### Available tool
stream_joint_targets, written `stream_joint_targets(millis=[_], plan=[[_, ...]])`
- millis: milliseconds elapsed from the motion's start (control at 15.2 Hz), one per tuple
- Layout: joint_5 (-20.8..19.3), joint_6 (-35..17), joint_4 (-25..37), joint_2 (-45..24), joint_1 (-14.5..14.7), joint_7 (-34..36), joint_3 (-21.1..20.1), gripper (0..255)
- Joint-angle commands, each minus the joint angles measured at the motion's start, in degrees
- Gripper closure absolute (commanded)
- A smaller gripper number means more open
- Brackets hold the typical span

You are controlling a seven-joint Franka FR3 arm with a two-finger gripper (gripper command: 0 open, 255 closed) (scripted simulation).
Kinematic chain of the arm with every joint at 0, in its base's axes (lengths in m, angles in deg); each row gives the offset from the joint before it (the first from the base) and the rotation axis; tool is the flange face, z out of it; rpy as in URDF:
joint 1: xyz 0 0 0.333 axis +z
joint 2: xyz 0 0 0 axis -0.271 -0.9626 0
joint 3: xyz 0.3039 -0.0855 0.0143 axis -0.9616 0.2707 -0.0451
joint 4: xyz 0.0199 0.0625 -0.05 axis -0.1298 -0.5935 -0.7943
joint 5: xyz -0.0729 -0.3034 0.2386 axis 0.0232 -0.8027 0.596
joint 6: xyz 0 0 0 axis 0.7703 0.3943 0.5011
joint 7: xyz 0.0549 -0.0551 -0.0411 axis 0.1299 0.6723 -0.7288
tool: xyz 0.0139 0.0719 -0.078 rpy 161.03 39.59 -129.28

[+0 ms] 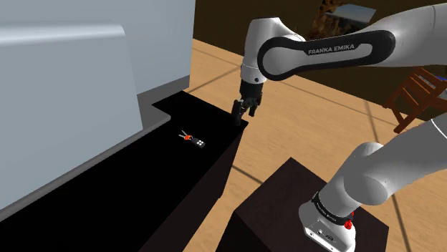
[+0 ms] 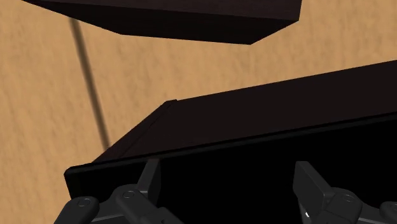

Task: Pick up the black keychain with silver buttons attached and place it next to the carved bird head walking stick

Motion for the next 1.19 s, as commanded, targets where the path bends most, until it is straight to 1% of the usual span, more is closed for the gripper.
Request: stream_joint_targets(millis=[0,462,924,1122], plan=[[0.02,-2.91,1.45,-4.05,0.39,2.17,-1.44,0],[-2.67,-9.05,10.62,-18.63,1.69,9.3,-4.89,0],[-7.25,-11.73,22.69,-33.04,4.46,15.93,-6.05,0],[-7.65,-13.81,21.53,-34.01,4.6,16.19,-5.9,0]])
